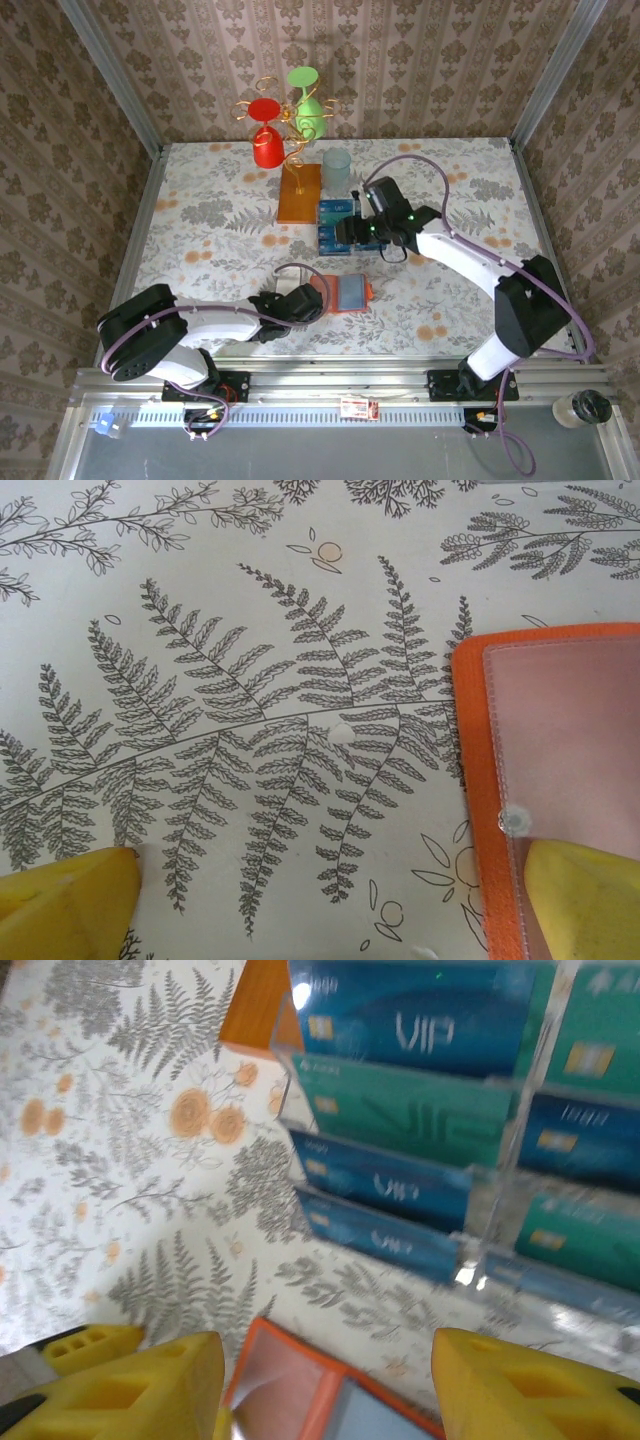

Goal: Put the credit cards into the card holder

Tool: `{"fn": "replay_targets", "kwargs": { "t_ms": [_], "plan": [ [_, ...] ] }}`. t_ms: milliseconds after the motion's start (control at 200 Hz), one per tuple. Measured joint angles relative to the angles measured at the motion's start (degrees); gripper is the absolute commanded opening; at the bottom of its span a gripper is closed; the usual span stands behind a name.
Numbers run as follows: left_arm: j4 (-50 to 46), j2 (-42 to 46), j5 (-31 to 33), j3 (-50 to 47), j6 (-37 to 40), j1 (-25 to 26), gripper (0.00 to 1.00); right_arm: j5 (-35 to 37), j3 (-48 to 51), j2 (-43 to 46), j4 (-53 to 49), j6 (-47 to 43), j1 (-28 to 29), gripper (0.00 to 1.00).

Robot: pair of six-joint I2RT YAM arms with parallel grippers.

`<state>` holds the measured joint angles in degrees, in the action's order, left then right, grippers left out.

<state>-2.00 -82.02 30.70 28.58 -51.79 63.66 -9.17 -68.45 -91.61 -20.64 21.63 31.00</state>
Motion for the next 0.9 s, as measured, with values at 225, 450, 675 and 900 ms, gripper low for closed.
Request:
{"fn": "replay_targets", "kwargs": {
  "t_ms": [225,450,675,900],
  "plan": [
    [0.02,0.00,-0.02,0.00,0.17,-0.04,1.00,4.98,-7.87,-8.02,-6.45,-9.46,0.68,0.57],
    [0.02,0.00,0.00,0.00,0.17,-0.04,1.00,8.09,-14.27,-15.63,-11.30,-15.58,4.04,0.56],
    [0.02,0.00,0.00,0.00,0.17,-0.04,1.00,11.37,-19.02,-20.68,-13.44,-18.88,6.47,0.55],
    [0.04,0.00,0.00,0.00,0.17,-0.04,1.00,14.97,-22.84,-24.74,-14.91,-21.46,7.45,0.54]
  ]
}}
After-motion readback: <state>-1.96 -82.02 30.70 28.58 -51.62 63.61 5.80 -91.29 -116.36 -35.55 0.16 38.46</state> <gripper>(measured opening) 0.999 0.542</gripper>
